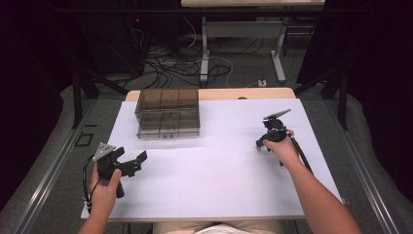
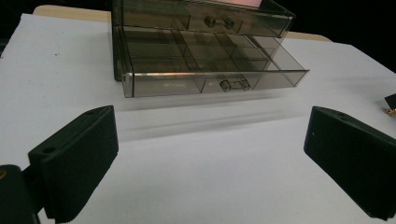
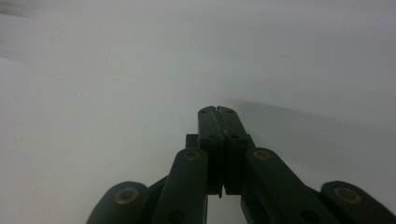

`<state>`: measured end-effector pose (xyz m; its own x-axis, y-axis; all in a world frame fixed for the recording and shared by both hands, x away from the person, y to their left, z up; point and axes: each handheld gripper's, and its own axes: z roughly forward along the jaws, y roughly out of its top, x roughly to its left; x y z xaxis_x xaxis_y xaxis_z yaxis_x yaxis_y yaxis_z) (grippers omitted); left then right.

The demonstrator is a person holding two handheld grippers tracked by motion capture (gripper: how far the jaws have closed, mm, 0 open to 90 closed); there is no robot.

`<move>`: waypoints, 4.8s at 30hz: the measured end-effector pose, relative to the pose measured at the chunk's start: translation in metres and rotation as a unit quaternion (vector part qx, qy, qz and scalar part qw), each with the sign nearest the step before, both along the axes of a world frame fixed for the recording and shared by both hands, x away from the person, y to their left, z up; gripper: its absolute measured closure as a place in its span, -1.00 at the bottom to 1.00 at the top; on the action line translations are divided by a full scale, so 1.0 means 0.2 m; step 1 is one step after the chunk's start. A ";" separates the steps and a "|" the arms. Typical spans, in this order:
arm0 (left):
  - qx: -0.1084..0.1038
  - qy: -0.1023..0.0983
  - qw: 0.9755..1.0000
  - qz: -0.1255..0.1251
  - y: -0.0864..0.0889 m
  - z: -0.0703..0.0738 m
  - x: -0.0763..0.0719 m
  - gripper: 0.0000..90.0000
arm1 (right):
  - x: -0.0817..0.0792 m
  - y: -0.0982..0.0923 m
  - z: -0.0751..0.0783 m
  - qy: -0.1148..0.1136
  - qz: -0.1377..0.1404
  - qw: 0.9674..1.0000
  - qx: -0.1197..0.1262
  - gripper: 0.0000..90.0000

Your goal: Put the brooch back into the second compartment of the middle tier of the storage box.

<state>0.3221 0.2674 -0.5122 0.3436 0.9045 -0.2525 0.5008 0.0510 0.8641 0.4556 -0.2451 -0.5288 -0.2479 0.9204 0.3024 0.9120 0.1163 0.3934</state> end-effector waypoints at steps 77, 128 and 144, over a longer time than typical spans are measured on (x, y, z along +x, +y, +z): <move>-0.001 -0.002 1.000 0.001 0.00 0.00 0.00 -0.93 | -0.04 0.16 0.15 -0.069 -0.024 0.994 0.083 1.00; -0.002 -0.001 1.000 0.000 0.01 -0.01 0.01 -0.93 | -0.01 0.70 0.29 -0.111 0.033 0.985 0.130 1.00; 0.002 -0.001 1.000 -0.002 0.00 -0.01 0.01 -0.93 | -0.01 0.82 0.32 -0.149 0.028 0.976 0.155 1.00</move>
